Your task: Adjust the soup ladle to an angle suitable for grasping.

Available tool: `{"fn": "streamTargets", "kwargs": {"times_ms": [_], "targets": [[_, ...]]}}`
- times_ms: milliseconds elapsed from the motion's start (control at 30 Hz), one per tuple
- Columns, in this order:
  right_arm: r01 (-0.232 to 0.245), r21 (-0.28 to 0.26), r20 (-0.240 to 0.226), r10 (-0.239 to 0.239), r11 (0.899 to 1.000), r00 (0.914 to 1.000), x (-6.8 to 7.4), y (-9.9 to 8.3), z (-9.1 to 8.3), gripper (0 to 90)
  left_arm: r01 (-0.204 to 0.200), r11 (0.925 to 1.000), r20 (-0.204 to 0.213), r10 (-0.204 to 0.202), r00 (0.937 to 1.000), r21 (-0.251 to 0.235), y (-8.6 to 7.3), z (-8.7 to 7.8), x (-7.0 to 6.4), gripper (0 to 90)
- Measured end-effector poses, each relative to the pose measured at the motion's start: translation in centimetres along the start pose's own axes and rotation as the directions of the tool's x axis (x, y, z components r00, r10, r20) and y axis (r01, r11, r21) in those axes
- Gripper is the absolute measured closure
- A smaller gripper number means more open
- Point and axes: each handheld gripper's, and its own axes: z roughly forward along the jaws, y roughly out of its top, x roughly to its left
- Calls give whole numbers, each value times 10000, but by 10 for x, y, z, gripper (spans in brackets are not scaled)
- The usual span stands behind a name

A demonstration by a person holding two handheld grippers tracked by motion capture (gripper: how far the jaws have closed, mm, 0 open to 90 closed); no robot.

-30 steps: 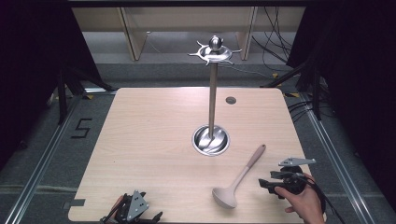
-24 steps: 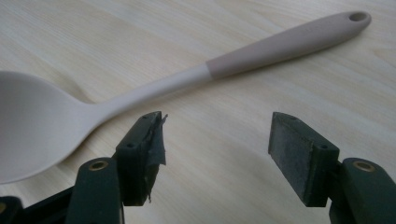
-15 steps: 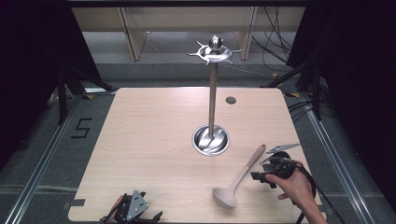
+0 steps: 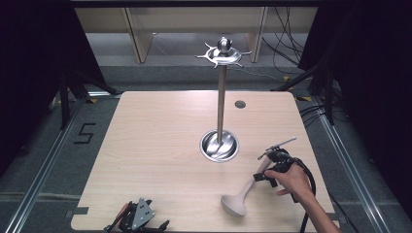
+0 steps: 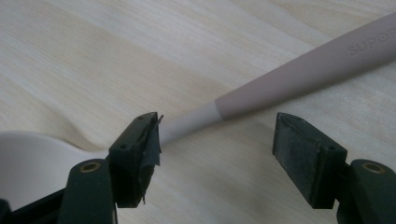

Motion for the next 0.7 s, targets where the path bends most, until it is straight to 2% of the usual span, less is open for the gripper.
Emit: {"fn": "streamTargets", "kwargs": {"times_ms": [67,100,133,167,200,233,267,300,333,367,400,467,500,533,567,600,633,700], "targets": [[-619,547,249,606,9966,9978,4,5,1,325,71,10000,-47,-71,10000,-4,0,1,-1,149],[-619,547,249,606,9966,9978,4,5,1,325,71,10000,-47,-71,10000,-4,0,1,-1,149],[-191,312,-79,194,9993,9998,3,7,5,333,298,9995,8,-298,9996,-62,-1,1,-3,149],[-191,312,-79,194,9993,9998,3,7,5,333,402,9992,19,-402,9992,-61,-1,1,-3,149],[-507,576,200,496,9971,9986,7,8,4,336,-73,10000,-17,73,10000,-53,0,0,0,149],[-507,576,200,496,9971,9986,7,8,4,336,-73,10000,-17,73,10000,-53,0,0,0,149],[-814,1045,347,781,9912,9963,9,9,5,336,-113,9999,-13,113,9999,-46,0,0,0,149],[-814,1045,347,781,9912,9963,9,9,5,336,-113,9999,-13,113,9999,-46,0,0,0,148],[-780,1128,326,748,9906,9967,9,10,5,336,255,9997,71,-255,9997,-20,0,0,-3,148],[-570,1119,231,548,9921,9982,10,11,8,335,297,9995,-8,-297,9996,-83,0,0,-3,149],[-835,1305,321,799,9879,9963,11,12,8,335,293,9995,-13,-293,9996,-77,0,0,-3,148],[-712,1127,281,685,9911,9973,9,14,11,335,281,9996,-22,-281,9996,-87,0,0,-3,149],[-828,1345,247,802,9874,9965,9,15,11,331,280,9995,-80,-281,9996,-126,0,1,-3,149],[-828,1345,247,802,9874,9965,9,15,11,331,280,9995,-80,-281,9996,-126,0,1,-3,149],[-1156,1485,182,1142,9821,9933,10,17,11,330,249,9997,2,-249,9997,-78,0,0,-3,149],[-1268,1438,165,1258,9814,9919,9,18,12,320,272,9996,8,-272,9996,-65,0,0,-3,149],[-1287,1436,434,1237,9812,9914,8,20,14,305,298,9995,-22,-298,9996,-75,0,1,-3,148],[-1382,1500,490,1322,9790,9900,9,22,14,292,296,9995,-25,-297,9996,-79,0,1,-3,149]]}}
